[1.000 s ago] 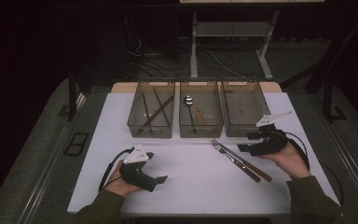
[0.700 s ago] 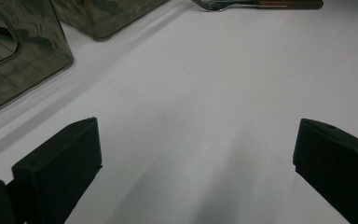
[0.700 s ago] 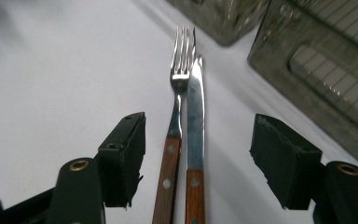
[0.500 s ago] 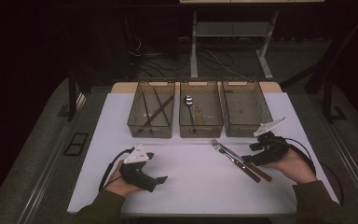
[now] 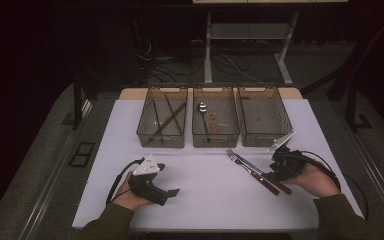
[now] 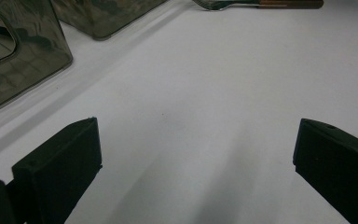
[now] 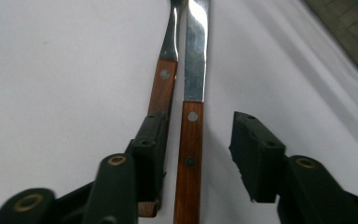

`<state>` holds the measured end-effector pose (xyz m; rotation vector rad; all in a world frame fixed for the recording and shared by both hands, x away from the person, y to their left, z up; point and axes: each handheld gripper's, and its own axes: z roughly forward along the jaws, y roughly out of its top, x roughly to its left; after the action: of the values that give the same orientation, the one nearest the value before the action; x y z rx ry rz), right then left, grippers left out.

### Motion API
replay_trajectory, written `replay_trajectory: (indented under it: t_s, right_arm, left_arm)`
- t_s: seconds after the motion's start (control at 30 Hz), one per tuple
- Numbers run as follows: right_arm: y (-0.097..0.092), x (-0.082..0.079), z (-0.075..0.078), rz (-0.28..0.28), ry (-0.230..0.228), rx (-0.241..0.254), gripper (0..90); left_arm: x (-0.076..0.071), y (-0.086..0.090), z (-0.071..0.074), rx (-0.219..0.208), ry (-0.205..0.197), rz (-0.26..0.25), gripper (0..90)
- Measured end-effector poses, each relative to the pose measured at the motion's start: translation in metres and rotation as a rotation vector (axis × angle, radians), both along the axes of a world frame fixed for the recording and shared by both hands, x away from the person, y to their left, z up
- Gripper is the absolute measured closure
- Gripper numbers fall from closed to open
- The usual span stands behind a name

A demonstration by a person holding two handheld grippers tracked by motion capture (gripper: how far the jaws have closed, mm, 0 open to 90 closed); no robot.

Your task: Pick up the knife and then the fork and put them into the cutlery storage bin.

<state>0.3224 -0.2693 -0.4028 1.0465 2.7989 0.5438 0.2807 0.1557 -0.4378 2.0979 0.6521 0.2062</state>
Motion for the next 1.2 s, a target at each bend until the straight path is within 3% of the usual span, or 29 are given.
replay_trajectory:
  t_s: [0.4, 0.8, 1.0, 1.2]
  right_arm:
    - [0.011, 0.012, -0.016, 0.036, 0.105, -0.096, 69.3]
    - [0.019, 0.016, -0.018, 0.041, 0.114, -0.172, 76.6]
    - [0.020, 0.015, -0.017, 0.013, 0.115, -0.177, 77.7]
    - [0.014, 0.015, -0.016, 0.009, 0.110, -0.138, 77.7]
  left_arm:
    - [0.001, 0.000, -0.001, -0.002, 0.001, -0.002, 0.6]
    - [0.001, -0.001, -0.001, 0.003, 0.003, -0.005, 0.6]
    - [0.001, -0.001, -0.001, 0.004, 0.003, -0.006, 0.6]
    - [0.001, -0.001, -0.001, 0.003, 0.001, -0.007, 0.6]
